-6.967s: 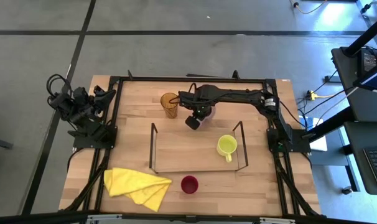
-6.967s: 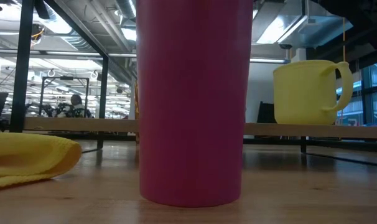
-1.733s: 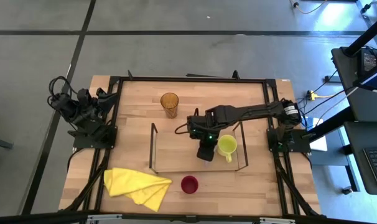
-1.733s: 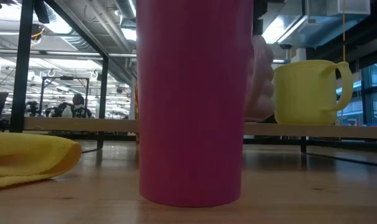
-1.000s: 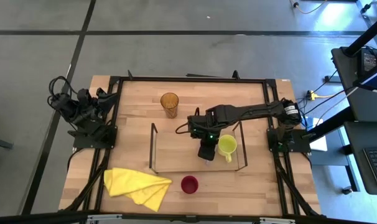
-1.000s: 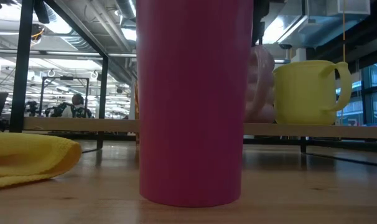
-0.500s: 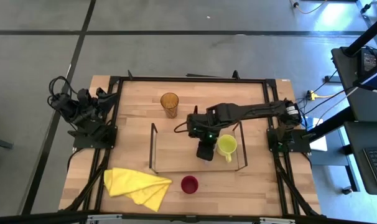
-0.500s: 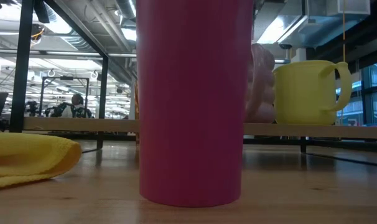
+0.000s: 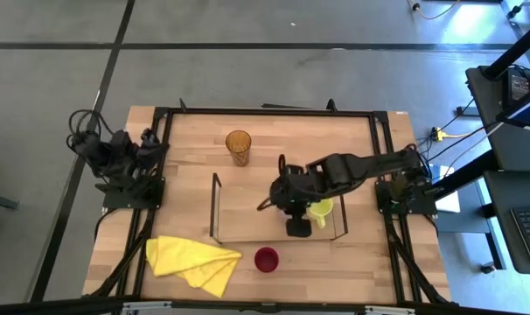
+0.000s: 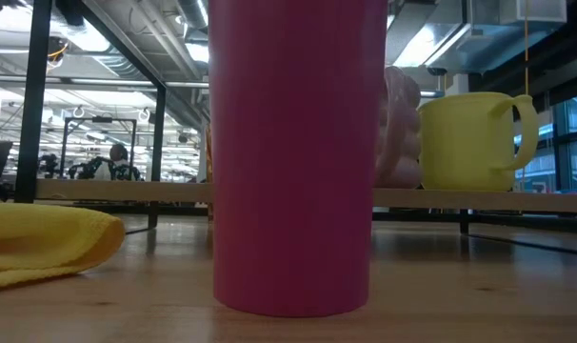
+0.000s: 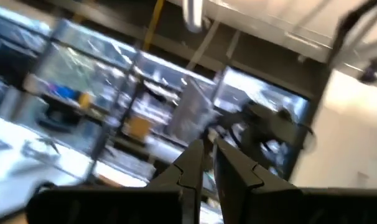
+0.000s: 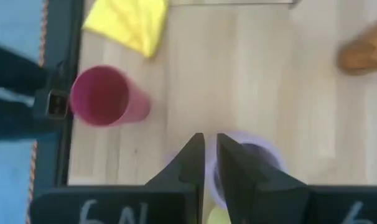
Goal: Stack small to large cups/mugs on shelf
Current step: Put the red cup on the shelf
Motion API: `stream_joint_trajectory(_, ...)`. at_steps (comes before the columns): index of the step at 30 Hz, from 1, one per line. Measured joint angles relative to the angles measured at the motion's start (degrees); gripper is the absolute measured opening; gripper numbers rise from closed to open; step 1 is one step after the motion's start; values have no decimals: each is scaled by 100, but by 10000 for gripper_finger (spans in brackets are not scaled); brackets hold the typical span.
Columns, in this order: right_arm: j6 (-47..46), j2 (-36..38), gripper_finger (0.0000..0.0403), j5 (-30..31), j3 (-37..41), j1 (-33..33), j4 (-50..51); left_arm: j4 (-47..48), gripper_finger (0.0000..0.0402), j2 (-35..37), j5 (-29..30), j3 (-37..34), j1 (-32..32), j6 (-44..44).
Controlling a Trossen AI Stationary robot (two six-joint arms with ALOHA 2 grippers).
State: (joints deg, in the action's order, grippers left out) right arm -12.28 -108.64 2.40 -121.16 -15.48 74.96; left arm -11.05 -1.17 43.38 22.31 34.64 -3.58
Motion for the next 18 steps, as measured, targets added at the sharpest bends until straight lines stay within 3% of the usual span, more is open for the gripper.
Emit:
stream_joint_trajectory(4, -752, -2, 45, 296, -157, 10, 128, 570, 31, -351, -431, 0, -1, -1074)
stream_joint_trajectory(8, -1123, -2, 45, 596, -304, 6, 120, 560, 31, -1321, -1151, 294, -1, -1660)
stream_joint_trajectory(12, -1133, -2, 45, 1089, -534, -33, 131, 1063, 31, -2630, -1791, 1254, -1, -1706)
stream_joint_trajectory(18, -1384, -2, 45, 2134, -1101, -45, 129, 3294, 31, -4436, -2225, 3081, 1, -1720)
